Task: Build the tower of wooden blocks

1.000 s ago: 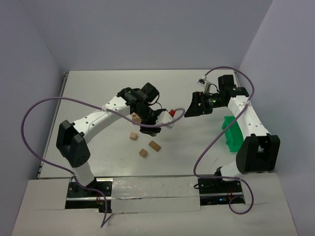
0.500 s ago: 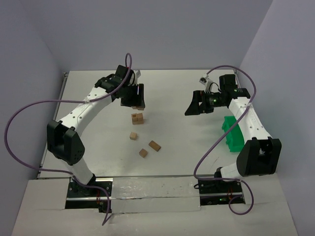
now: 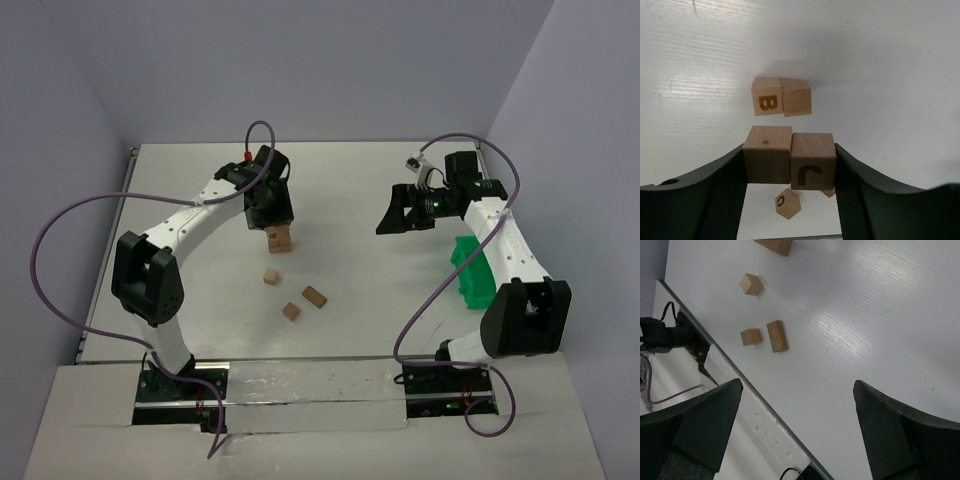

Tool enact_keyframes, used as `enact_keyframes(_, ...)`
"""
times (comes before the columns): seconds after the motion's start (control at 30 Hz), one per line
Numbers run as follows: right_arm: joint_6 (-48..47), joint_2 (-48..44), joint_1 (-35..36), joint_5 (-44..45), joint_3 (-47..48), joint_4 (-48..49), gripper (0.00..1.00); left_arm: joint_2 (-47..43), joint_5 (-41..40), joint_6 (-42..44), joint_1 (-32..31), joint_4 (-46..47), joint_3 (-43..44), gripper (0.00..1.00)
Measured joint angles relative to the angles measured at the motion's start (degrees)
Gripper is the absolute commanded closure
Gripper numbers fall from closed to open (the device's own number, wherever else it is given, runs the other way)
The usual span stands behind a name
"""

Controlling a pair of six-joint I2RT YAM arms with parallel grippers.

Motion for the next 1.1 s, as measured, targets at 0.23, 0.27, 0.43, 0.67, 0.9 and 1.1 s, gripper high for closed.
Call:
enact_keyframes(0.23, 0.14, 1.14, -0.01, 0.27, 0.0, 0.16, 0.0, 2.59, -5.16, -0.16, -3.75, -0.03, 0.08, 1.0)
enact_keyframes(0.27, 0.14, 1.23, -0.01, 0.32, 0.0, 0.17, 0.0, 3.0, -5.82, -0.18, -3.7, -0.07, 0.09, 1.0)
enact_keyframes(0.43, 0.14, 1.33, 0.0, 0.34, 0.0, 0.25, 0.0, 4.75, -8.59, -0.16, -3.06, -0.32, 0.28, 0.97)
enact_keyframes(0.67, 0.14, 1.35, -0.01, 0.33, 0.0, 0.36, 0.0, 6.69, -10.18, -0.12, -3.0, -0.42, 1.23, 0.91)
enact_keyframes(0.9, 0.14, 1.37, -0.01, 0.31, -0.02, 0.4, 0.0, 7.71, -10.46, -0.1, -3.0, -0.58, 2.45, 0.8)
enact_keyframes(1.1, 0.14, 1.4, -0.01, 0.31, -0.02, 0.44, 0.0, 8.7, -10.41, -0.1, -3.0, -0.59, 3.32, 0.76)
